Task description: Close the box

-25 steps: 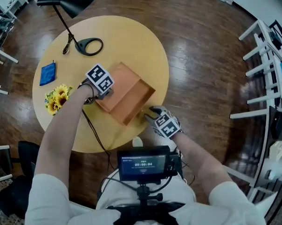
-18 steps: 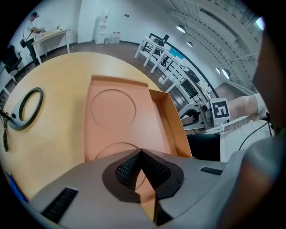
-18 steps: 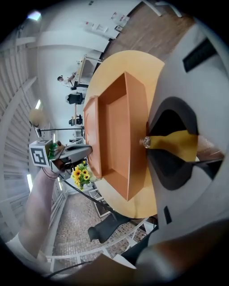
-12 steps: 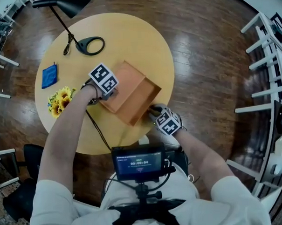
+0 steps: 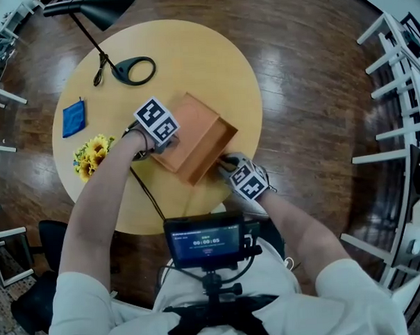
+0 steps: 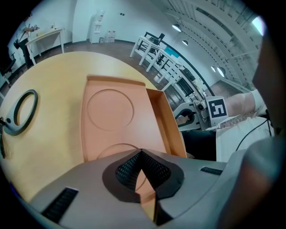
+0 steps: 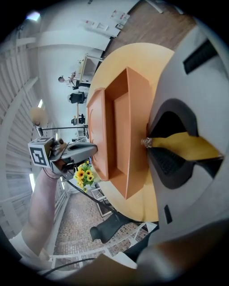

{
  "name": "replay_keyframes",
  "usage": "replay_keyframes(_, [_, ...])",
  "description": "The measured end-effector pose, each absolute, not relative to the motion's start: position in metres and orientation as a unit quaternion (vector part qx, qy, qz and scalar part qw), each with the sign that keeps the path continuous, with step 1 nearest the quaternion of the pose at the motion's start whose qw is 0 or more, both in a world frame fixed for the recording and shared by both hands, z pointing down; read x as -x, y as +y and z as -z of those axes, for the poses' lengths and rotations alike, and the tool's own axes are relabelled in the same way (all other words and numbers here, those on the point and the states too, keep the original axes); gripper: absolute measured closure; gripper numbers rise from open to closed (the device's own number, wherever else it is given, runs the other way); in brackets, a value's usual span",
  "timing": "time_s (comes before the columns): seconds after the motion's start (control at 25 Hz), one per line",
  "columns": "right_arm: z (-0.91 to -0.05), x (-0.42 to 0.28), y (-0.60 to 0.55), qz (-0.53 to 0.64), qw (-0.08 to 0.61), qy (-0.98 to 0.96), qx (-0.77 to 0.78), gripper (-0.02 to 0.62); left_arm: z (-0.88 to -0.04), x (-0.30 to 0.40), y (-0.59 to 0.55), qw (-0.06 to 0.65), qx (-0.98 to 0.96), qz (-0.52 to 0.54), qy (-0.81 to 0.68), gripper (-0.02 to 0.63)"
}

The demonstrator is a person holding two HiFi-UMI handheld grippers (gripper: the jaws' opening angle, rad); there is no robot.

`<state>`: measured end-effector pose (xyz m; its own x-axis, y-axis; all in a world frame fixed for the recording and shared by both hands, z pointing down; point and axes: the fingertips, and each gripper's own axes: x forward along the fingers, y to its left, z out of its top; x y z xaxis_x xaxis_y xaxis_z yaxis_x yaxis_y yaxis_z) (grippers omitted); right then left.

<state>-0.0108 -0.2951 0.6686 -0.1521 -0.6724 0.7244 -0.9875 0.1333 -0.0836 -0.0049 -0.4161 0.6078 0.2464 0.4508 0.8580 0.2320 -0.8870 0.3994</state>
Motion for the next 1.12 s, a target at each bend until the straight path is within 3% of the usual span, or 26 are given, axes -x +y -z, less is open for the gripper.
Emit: replay_keyframes(1.12, [-0.665,0.012,-0.368,-0.277,0.291,-0.717,-0.57,0.522,-0.602,0.005,-0.411,0.095,-0.786,-0.569,0.222,0.604])
